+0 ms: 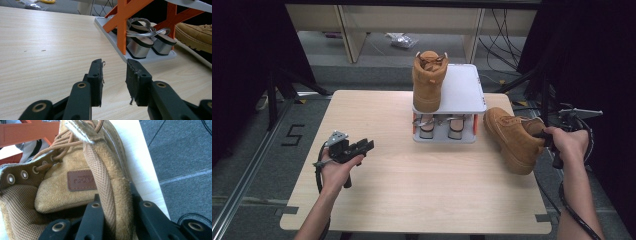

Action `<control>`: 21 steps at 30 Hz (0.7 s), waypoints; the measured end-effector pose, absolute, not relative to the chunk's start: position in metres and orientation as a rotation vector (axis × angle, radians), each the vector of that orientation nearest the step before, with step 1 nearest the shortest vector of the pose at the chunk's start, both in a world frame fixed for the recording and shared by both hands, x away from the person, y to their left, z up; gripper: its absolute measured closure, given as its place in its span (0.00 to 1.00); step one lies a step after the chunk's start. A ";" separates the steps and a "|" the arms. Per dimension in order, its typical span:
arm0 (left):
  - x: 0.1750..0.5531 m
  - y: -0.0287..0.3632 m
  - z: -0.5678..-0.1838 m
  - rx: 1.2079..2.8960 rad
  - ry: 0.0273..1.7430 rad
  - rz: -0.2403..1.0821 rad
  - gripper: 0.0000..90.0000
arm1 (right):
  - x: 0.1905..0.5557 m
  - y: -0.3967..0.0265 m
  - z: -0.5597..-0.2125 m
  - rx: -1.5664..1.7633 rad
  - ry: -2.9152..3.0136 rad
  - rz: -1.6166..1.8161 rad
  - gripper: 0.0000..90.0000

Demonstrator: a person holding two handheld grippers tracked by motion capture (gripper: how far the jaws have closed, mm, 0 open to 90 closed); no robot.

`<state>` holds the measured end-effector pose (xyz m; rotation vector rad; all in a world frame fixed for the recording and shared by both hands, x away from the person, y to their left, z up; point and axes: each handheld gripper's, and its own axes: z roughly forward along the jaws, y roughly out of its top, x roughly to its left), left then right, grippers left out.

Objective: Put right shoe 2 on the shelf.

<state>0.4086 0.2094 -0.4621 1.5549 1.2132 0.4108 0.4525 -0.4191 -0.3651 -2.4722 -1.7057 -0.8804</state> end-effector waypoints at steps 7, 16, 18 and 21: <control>0.409 0.210 -0.463 1.552 1.217 0.411 0.73 | 0.453 -0.421 -0.359 -2.490 -1.662 -0.905 0.91; 0.409 0.210 -0.462 1.547 1.216 0.417 0.73 | 0.454 -0.424 -0.355 -2.495 -1.663 -0.934 0.91; 0.409 0.210 -0.463 1.546 1.218 0.418 0.73 | 0.454 -0.424 -0.355 -2.506 -1.661 -0.949 0.91; 0.409 0.210 -0.463 1.545 1.220 0.419 0.73 | 0.455 -0.425 -0.353 -2.497 -1.669 -0.948 0.91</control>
